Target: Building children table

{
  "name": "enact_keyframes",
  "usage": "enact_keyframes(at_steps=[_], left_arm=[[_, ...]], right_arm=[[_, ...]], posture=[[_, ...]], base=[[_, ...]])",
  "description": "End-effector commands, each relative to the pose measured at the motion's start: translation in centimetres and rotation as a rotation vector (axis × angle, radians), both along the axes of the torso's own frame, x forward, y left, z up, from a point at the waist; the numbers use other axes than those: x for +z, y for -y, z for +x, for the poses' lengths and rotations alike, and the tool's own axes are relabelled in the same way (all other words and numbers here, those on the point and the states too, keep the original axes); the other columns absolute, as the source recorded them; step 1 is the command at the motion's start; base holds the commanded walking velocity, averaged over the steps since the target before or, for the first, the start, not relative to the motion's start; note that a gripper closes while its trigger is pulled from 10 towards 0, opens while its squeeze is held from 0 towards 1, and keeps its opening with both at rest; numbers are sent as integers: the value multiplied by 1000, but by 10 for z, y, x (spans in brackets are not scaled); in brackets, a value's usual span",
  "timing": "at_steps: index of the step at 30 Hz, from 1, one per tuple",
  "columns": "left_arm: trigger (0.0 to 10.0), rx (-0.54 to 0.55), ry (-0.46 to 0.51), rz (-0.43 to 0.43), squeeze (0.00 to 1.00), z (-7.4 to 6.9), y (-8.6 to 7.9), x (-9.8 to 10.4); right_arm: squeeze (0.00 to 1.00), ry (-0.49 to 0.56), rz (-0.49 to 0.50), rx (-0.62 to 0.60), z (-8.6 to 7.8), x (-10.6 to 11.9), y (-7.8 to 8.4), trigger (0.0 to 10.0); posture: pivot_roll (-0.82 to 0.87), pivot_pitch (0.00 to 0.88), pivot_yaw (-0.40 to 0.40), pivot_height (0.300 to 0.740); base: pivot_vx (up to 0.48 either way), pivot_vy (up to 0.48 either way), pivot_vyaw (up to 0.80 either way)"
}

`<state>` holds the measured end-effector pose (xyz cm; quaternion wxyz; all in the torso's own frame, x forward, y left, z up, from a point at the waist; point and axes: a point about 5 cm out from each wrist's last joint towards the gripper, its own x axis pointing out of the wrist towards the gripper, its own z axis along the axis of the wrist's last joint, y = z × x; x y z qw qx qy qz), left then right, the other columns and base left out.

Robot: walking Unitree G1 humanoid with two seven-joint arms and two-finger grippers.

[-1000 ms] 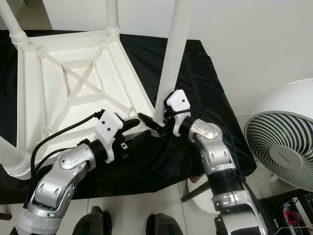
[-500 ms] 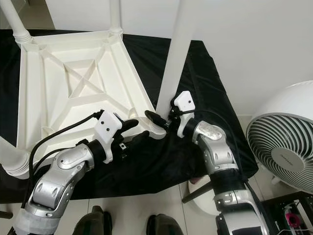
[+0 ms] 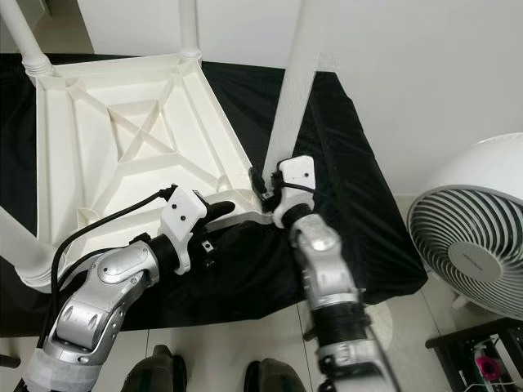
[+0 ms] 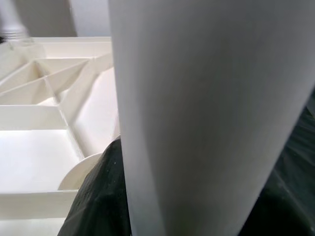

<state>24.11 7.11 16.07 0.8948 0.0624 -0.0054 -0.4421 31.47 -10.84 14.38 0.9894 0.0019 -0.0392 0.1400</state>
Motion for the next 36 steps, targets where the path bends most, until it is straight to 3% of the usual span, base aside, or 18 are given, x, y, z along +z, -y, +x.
enact_keyframes(at_steps=[1,4,8,9,14,20,22,23,24,30,31,35,36], left_arm=[[10000,36,-12,-8,0,0,1,-1],[10000,27,-13,-13,0,0,4,-2],[10000,20,-13,-14,0,0,6,-2],[10000,18,-13,-14,0,0,6,-2],[10000,19,-11,-11,0,1,5,-2],[10000,20,-9,-8,0,1,5,-2],[10000,20,-8,-6,0,1,4,-2],[10000,20,-7,-4,0,1,4,-2],[10000,17,-5,-2,0,2,3,-2],[10000,13,-2,0,0,3,3,-1],[10000,10,1,4,0,4,3,-1],[10000,8,4,5,0,4,3,-1],[10000,9,6,5,0,4,3,0]], right_arm=[[0,-96,-24,-127,-3,-19,15,10000],[0,-86,10,-95,-7,-17,-4,10000],[0,-66,18,-87,-7,-15,-1,10000],[1000,-59,27,-92,-6,-14,3,10000],[1000,-49,32,-106,-4,-13,11,10000],[1000,-31,13,-35,0,-8,17,10000],[1000,-30,12,17,2,-5,21,10000],[1000,-27,-28,103,4,-4,24,10000],[0,-21,-57,192,6,-2,27,10000],[0,-21,-133,385,4,-2,28,10000],[0,-43,-197,507,3,-7,26,10000],[0,-50,-226,564,3,-9,25,10000],[0,-53,-233,596,4,-9,25,784]], posture=[[30,70,-73,740],[22,63,-71,740],[20,61,-72,740],[20,57,-75,740],[26,49,-77,740],[29,42,-76,740],[30,36,-74,740],[28,31,-71,740],[29,28,-69,740],[28,23,-65,740],[32,18,-62,740],[37,14,-62,740],[42,11,-64,740]], base=[[0,0,0],[0,0,0],[0,0,0],[0,0,0],[0,0,0],[0,0,0],[0,0,0],[0,0,0],[0,0,0],[0,0,0],[0,0,0],[0,0,0],[0,0,0]])
